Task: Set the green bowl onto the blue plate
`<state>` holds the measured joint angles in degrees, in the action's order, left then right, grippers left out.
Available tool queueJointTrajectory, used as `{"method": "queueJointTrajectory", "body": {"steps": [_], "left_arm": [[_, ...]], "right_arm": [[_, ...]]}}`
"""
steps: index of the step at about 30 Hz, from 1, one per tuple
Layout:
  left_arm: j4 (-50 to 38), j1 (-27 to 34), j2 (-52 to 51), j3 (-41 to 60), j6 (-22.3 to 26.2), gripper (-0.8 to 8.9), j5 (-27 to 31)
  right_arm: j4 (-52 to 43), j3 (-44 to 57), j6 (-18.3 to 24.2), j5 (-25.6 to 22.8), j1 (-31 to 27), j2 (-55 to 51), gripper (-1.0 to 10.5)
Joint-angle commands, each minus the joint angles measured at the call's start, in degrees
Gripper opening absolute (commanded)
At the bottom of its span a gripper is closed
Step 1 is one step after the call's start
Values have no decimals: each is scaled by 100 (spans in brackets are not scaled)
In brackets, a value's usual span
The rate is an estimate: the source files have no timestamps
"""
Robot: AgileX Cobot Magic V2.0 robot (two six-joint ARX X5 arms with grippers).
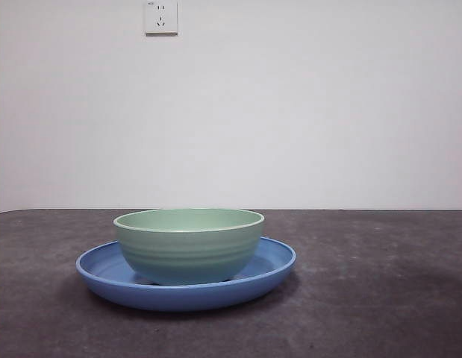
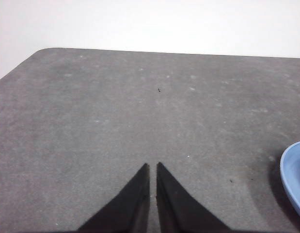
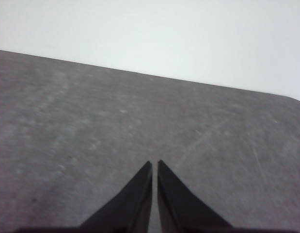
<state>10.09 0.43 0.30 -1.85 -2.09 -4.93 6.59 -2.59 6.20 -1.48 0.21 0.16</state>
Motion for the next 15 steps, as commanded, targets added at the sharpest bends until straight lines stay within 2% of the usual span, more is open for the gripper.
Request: {"method": "queueJointTrajectory", "body": {"steps": [1,15], "left_arm": [[48,4,-11,116,-11,24,7],[48,4,-11,116,-11,24,7]], "right_arm": [[-55,133,-28,-46,-13,4,16],[361,195,-13,-46,-42,4,16]]}}
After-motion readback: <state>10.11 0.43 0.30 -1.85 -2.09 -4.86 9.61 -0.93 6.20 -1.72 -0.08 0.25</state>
